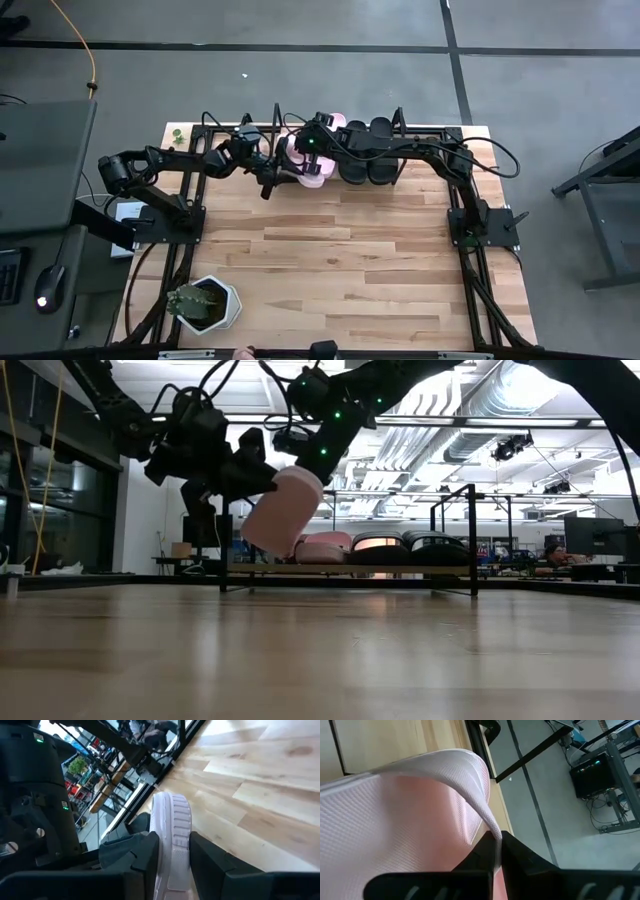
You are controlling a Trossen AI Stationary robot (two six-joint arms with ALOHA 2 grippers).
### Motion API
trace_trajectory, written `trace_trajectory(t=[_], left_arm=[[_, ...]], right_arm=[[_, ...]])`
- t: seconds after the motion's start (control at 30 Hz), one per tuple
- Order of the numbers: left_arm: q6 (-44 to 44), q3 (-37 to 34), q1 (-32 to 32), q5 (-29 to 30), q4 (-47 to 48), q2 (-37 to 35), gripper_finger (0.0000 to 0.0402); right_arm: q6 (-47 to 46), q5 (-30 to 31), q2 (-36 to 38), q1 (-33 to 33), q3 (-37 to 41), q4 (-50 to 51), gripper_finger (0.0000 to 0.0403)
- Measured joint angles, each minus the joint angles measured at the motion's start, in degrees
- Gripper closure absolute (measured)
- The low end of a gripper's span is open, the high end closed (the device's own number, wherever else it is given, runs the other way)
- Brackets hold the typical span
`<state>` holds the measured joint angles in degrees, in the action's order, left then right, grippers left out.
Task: Pick and place slides into the shelf
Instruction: Put the pink slide on the shelf
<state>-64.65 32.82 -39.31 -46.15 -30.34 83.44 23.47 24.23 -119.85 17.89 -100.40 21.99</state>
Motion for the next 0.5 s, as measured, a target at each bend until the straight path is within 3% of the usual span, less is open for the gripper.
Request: trace_trajectory(t=[0.37, 0.5], left_arm=[[6.9, 0.0, 0.5, -2.6, 0.4, -1.8, 0.0308], [10.6, 0.1, 1.5, -9.1, -0.1, -3.7, 0.0281]], right_arm=[[0.9, -0.2, 0.0, 0.6, 0.0, -0.4, 0.0403], [2.0, 3.6, -0.1, 1.6, 0.1, -0.6, 0.0403]])
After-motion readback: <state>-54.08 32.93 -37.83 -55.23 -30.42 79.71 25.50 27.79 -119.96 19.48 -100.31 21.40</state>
